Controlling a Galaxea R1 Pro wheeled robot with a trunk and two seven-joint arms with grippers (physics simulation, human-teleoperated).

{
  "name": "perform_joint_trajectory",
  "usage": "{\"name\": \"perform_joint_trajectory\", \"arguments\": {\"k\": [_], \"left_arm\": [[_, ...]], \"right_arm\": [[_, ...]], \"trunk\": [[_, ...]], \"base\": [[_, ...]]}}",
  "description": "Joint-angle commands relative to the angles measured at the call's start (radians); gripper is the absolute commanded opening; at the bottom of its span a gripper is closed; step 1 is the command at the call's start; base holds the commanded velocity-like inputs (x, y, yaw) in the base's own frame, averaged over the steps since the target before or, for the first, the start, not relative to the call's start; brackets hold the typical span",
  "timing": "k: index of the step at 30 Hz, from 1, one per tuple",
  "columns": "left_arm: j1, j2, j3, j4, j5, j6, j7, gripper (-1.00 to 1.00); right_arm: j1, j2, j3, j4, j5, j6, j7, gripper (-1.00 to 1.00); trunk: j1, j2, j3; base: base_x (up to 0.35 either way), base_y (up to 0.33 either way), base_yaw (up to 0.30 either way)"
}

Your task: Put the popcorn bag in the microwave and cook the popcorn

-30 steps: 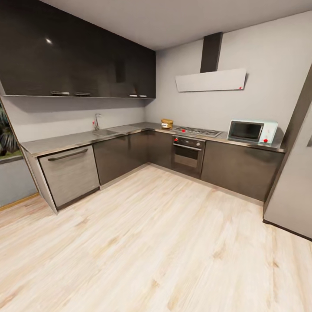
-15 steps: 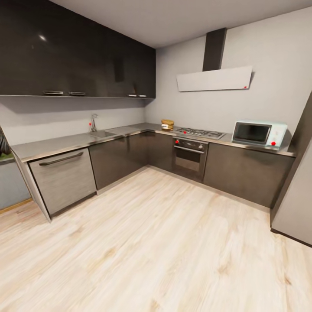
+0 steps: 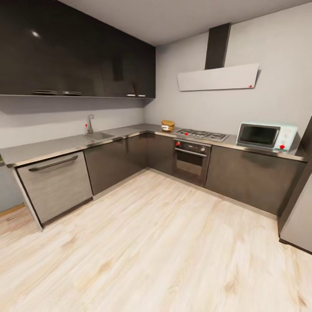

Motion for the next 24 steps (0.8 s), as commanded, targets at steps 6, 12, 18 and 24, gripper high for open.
{"name": "perform_joint_trajectory", "arguments": {"k": [6,12,18,24], "left_arm": [[0.0,0.0,0.004,0.0,0.001,-0.002,0.001,1.0],[0.0,0.0,0.004,0.0,0.001,-0.008,0.001,1.0],[0.0,0.0,0.004,-0.001,0.001,-0.014,0.001,1.0],[0.0,0.002,0.004,-0.001,0.001,-0.014,0.001,1.0]], "right_arm": [[0.0,0.0,-0.01,0.001,0.002,-0.002,-0.001,1.0],[0.0,0.0,-0.009,0.0,0.002,-0.002,-0.001,1.0],[0.0,0.0,-0.009,0.001,0.002,-0.002,-0.001,1.0],[0.0,0.0,-0.011,0.001,0.001,-0.002,-0.001,1.0]], "trunk": [[0.001,0.0,-0.001],[0.001,0.0,-0.001],[0.001,0.0,-0.001],[0.001,0.0,-0.001]], "base": [[0.321,-0.094,-0.202],[0.279,-0.025,-0.288],[0.017,0.0,-0.289],[0.0,0.0,-0.291]]}}
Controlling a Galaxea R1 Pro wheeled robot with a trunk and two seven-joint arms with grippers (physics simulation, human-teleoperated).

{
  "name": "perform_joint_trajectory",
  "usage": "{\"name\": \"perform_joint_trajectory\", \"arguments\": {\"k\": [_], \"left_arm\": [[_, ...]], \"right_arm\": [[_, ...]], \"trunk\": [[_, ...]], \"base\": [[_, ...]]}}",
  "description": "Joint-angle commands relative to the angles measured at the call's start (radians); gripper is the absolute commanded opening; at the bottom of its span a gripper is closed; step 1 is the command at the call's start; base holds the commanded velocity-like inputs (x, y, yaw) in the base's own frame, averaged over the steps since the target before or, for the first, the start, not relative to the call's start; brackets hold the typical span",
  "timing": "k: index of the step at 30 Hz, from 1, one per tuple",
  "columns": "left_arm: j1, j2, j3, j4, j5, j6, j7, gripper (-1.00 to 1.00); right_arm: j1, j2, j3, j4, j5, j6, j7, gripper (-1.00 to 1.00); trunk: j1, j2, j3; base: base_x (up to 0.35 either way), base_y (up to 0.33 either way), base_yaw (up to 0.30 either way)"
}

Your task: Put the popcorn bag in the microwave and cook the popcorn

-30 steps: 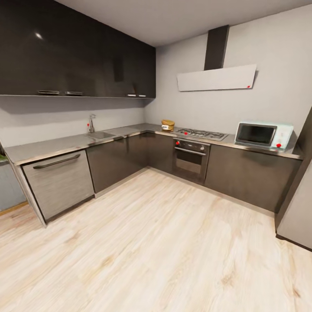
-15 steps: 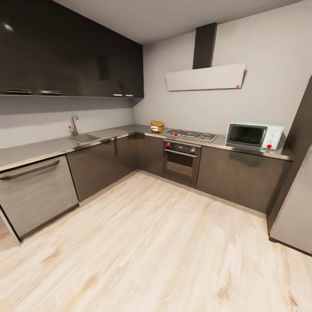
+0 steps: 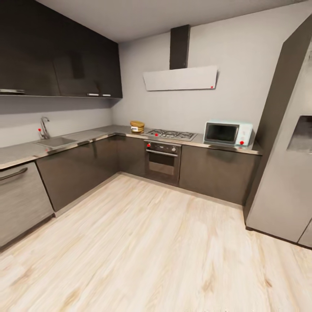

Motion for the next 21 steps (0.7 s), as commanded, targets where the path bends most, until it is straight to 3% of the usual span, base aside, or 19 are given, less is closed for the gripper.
{"name": "perform_joint_trajectory", "arguments": {"k": [1,7,21], "left_arm": [[0.0,-0.001,0.004,0.0,0.002,-0.002,0.001,1.0],[0.0,-0.001,0.004,0.0,0.006,-0.002,0.001,1.0],[0.0,-0.004,0.003,0.0,0.005,-0.001,0.001,1.0]], "right_arm": [[0.0,0.0,-0.001,0.0,0.007,-0.002,-0.001,1.0],[0.0,0.0,-0.003,-0.001,0.004,0.0,-0.001,1.0],[0.0,0.001,-0.003,-0.001,0.004,-0.002,-0.001,1.0]], "trunk": [[0.0,0.0,-0.001],[0.0,0.0,-0.001],[0.0,0.0,-0.001]], "base": [[0.0,0.0,-0.295],[0.016,0.0,-0.296],[0.307,0.0,-0.297]]}}
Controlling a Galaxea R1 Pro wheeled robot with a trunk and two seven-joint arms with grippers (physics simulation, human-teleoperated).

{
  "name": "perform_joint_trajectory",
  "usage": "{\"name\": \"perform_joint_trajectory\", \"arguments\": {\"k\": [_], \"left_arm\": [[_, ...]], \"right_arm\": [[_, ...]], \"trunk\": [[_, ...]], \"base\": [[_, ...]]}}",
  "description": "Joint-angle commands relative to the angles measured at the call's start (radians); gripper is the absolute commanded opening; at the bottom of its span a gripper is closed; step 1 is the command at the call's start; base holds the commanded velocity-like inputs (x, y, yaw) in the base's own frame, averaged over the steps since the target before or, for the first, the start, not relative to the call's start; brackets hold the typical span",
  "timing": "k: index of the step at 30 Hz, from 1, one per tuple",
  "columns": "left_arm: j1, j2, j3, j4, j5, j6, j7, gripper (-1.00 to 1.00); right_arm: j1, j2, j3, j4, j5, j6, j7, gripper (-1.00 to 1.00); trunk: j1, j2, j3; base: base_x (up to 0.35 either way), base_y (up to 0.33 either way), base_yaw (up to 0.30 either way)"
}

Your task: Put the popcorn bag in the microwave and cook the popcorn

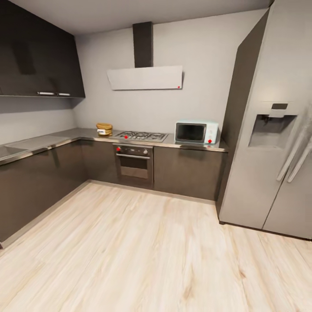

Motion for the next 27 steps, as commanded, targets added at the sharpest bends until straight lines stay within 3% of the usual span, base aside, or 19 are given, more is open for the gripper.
{"name": "perform_joint_trajectory", "arguments": {"k": [1,27], "left_arm": [[0.0,0.0,0.004,0.0,0.001,-0.002,0.001,1.0],[0.0,0.001,0.003,0.0,0.001,0.0,0.001,1.0]], "right_arm": [[0.0,0.0,-0.001,0.0,0.008,-0.002,-0.001,1.0],[0.0,-0.002,0.0,0.0,0.009,-0.003,-0.001,1.0]], "trunk": [[0.001,0.0,-0.001],[0.001,0.0,-0.001]], "base": [[0.322,0.0,-0.297],[0.322,0.0,-0.296]]}}
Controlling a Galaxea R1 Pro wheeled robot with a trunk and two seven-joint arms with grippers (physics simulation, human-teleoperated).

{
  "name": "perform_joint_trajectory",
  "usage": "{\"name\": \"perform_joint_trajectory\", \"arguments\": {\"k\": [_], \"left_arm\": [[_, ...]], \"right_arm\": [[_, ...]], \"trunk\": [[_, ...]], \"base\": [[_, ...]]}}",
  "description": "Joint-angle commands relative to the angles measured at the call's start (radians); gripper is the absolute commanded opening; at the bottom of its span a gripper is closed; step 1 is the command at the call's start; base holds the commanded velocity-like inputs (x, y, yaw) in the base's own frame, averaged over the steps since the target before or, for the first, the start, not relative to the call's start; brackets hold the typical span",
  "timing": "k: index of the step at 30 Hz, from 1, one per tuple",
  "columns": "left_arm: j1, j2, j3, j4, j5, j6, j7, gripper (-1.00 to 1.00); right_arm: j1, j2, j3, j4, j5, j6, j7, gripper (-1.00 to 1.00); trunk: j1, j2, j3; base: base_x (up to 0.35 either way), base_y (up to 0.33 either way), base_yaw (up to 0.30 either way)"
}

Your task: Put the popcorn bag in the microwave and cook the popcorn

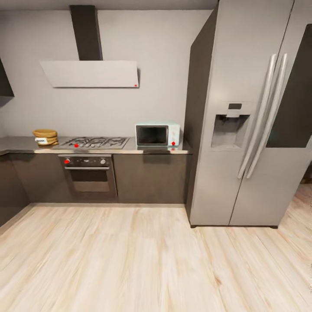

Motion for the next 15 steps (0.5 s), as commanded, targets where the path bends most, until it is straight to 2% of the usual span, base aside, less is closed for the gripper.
{"name": "perform_joint_trajectory", "arguments": {"k": [1,7,15], "left_arm": [[0.0,0.001,0.003,0.0,0.001,0.0,0.001,1.0],[0.0,0.003,0.004,0.0,0.004,0.005,0.001,1.0],[0.0,0.003,0.004,0.0,0.004,0.006,0.001,1.0]], "right_arm": [[0.0,0.0,0.0,0.0,0.008,-0.002,-0.001,1.0],[0.0,0.0,0.009,0.0,0.013,0.001,0.001,1.0],[0.0,0.0,0.01,0.0,0.014,0.0,0.0,1.0]], "trunk": [[0.001,0.0,-0.001],[0.001,0.0,-0.001],[0.001,0.0,-0.001]], "base": [[0.323,0.0,-0.15],[0.324,0.008,-0.023],[0.325,0.101,0.0]]}}
